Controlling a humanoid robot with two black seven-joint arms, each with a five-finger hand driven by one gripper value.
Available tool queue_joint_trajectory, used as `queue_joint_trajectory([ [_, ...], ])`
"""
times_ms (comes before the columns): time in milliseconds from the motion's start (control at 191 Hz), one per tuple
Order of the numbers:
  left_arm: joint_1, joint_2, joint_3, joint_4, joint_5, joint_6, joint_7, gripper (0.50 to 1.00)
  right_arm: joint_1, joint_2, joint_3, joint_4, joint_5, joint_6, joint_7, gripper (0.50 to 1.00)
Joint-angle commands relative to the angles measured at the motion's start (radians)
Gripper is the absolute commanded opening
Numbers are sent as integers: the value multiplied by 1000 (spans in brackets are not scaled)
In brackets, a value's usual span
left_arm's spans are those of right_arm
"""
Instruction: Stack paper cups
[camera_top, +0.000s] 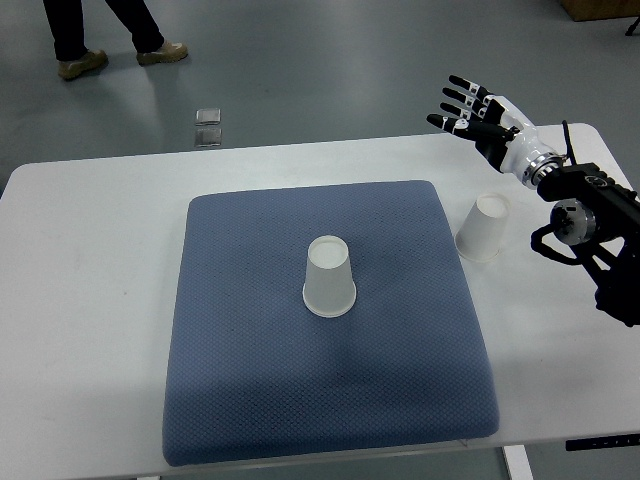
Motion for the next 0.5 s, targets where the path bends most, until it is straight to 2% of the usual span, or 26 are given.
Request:
queue_joint_trajectory([
  [0,0,0,0,0,0,0,0,1000,1,-5,2,-1,0,1,0,919],
  [241,0,0,0,0,0,0,0,1000,2,-4,6,1,3,35,5,919],
  [497,0,0,0,0,0,0,0,1000,7,-19,11,-1,6,35,6,919],
])
